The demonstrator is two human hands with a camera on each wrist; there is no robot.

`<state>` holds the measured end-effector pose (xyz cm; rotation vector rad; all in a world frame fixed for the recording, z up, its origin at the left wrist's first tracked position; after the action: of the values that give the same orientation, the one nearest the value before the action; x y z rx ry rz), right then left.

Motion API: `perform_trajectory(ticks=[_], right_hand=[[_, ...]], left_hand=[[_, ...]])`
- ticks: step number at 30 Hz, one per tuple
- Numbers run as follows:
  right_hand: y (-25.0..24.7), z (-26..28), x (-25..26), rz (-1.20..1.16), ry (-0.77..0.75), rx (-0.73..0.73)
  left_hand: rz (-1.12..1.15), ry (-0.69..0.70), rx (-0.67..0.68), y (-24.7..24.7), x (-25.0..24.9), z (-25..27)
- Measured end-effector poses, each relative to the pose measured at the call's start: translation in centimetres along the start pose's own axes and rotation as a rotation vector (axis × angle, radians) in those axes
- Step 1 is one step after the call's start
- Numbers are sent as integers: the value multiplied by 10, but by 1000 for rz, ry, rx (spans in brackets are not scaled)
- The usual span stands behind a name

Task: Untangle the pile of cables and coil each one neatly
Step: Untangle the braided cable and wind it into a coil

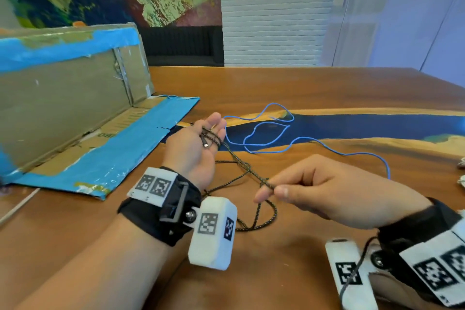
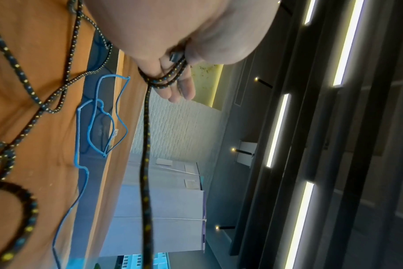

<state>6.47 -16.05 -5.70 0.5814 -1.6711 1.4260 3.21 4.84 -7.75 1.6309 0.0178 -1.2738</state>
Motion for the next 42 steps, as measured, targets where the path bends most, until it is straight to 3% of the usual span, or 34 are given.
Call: perform_trajectory(ticks=[2, 4, 7, 10, 13, 15, 19, 21, 24, 27, 30, 34, 38, 42], right_hand=[[4, -1, 3, 62, 3, 22], [8, -1, 11, 75, -59, -2], [-17, 1, 15, -40, -172, -327], [-57, 11, -8, -185, -151, -711], [-74, 17, -25, -146, -89, -884], [-73, 16, -28, -104, -60, -882], [-62, 6, -27, -123, -25, -712], [-51, -1, -28, -130, 2, -571], [-27, -10, -28, -96, 56, -308], [-7, -14, -23, -57, 62, -123], [1, -14, -17, -33, 30, -82], [3, -16, -12, -6, -25, -99], [-18, -11, -9, -76, -117, -295], [-49, 0, -19, -157, -119, -562]], left_hand=[[-118, 11, 34, 3, 2, 3], [-430, 31, 156, 11, 6, 6], [-892, 6, 439, 25, 30, 23], [-967, -51, 609, 36, 42, 42], [-814, -105, 733, 46, 35, 56], [-597, -184, 784, 51, 30, 65], [13, -334, 792, 59, 17, 67], [212, -271, 702, 58, 7, 58], [262, -130, 488, 50, 7, 49], [167, -4, 405, 45, 11, 46], [3, 44, 354, 41, 13, 40], [-586, 104, 497, 49, 20, 50], [-1059, 115, 634, 48, 29, 55], [-1118, -2, 812, 49, 29, 63]])
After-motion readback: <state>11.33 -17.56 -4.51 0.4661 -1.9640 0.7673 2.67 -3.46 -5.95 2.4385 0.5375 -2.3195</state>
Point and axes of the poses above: each hand's wrist, its own z-axis away from the middle knuckle, its own y-axis out of the palm, x = y × z, the point moved 7 cm from there along -z, towards the middle knuckle, and after that the axes turned 2 degrees about y, right-handed, at the moved point
